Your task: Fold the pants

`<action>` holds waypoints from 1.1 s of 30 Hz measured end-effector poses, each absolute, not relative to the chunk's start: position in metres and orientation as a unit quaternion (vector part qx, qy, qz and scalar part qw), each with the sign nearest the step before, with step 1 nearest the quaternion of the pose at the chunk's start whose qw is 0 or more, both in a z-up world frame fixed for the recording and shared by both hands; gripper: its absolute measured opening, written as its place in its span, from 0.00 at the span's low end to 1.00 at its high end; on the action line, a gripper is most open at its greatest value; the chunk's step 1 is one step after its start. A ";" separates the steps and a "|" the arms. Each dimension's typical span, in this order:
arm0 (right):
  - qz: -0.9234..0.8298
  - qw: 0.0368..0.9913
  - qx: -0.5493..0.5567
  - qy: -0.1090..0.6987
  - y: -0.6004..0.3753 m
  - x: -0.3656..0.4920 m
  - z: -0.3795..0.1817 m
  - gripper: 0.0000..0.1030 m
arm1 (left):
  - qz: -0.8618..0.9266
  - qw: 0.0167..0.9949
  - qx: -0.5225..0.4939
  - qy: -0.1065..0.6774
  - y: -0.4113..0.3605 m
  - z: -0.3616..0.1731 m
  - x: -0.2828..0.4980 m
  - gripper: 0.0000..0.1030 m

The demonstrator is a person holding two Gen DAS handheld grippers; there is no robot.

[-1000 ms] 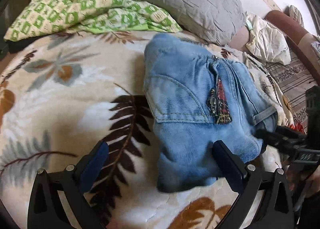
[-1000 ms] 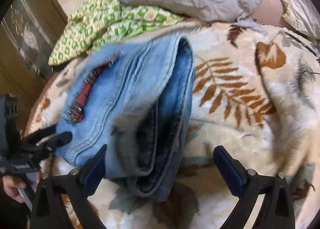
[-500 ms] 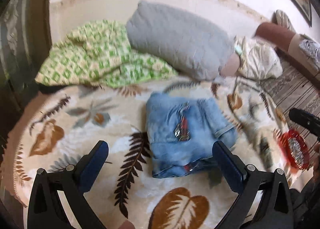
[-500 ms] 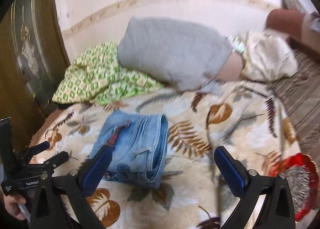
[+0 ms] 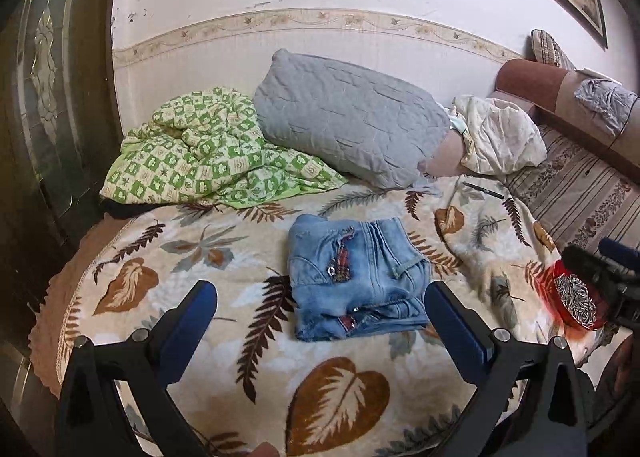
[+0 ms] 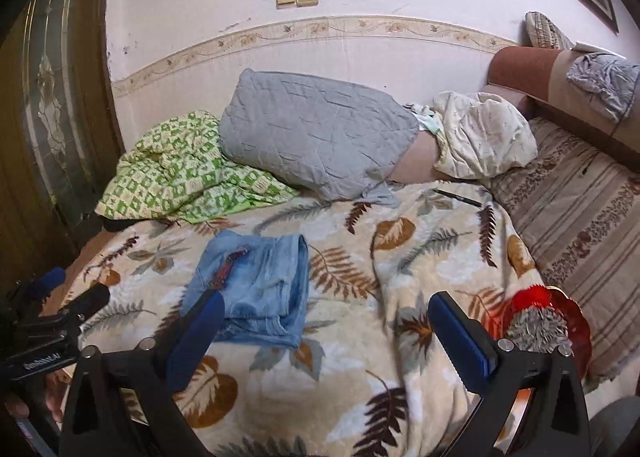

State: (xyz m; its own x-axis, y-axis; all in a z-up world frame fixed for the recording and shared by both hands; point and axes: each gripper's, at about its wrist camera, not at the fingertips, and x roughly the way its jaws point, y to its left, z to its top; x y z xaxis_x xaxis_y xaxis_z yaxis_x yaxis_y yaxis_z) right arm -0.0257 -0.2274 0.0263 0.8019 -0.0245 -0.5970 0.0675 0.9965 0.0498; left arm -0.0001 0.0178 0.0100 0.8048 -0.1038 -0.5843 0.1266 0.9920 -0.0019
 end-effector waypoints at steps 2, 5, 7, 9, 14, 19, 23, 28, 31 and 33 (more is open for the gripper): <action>-0.029 0.947 0.034 0.320 -0.227 -0.030 0.019 1.00 | -0.055 0.950 0.009 0.307 0.016 0.006 -0.006 1.00; -0.034 0.943 0.041 0.329 -0.227 -0.035 0.004 1.00 | -0.051 0.948 0.000 0.315 0.014 0.000 -0.009 1.00; -0.040 0.941 0.042 0.334 -0.228 -0.035 -0.003 1.00 | -0.050 0.946 0.001 0.319 0.013 -0.005 -0.011 1.00; -0.038 0.938 0.047 0.341 -0.229 -0.033 -0.009 1.00 | -0.046 0.945 0.007 0.325 0.011 -0.010 -0.011 1.00; -0.032 0.938 0.050 0.342 -0.229 -0.031 -0.010 1.00 | -0.042 0.943 0.014 0.330 0.012 -0.016 -0.010 1.00; -0.024 0.939 0.043 0.340 -0.224 -0.028 -0.007 1.00 | -0.040 0.942 0.013 0.332 0.014 -0.016 -0.010 1.00; -0.017 0.940 0.038 0.339 -0.220 -0.027 -0.005 1.00 | -0.040 0.942 0.012 0.332 0.014 -0.016 -0.011 1.00; -0.012 0.940 0.035 0.339 -0.218 -0.025 -0.005 1.00 | -0.040 0.942 0.009 0.333 0.015 -0.016 -0.011 1.00; -0.014 0.940 0.036 0.339 -0.217 -0.025 -0.006 1.00 | -0.039 0.942 0.010 0.333 0.015 -0.016 -0.011 1.00; -0.014 0.940 0.036 0.340 -0.217 -0.025 -0.006 1.00 | -0.037 0.942 0.011 0.333 0.015 -0.016 -0.011 1.00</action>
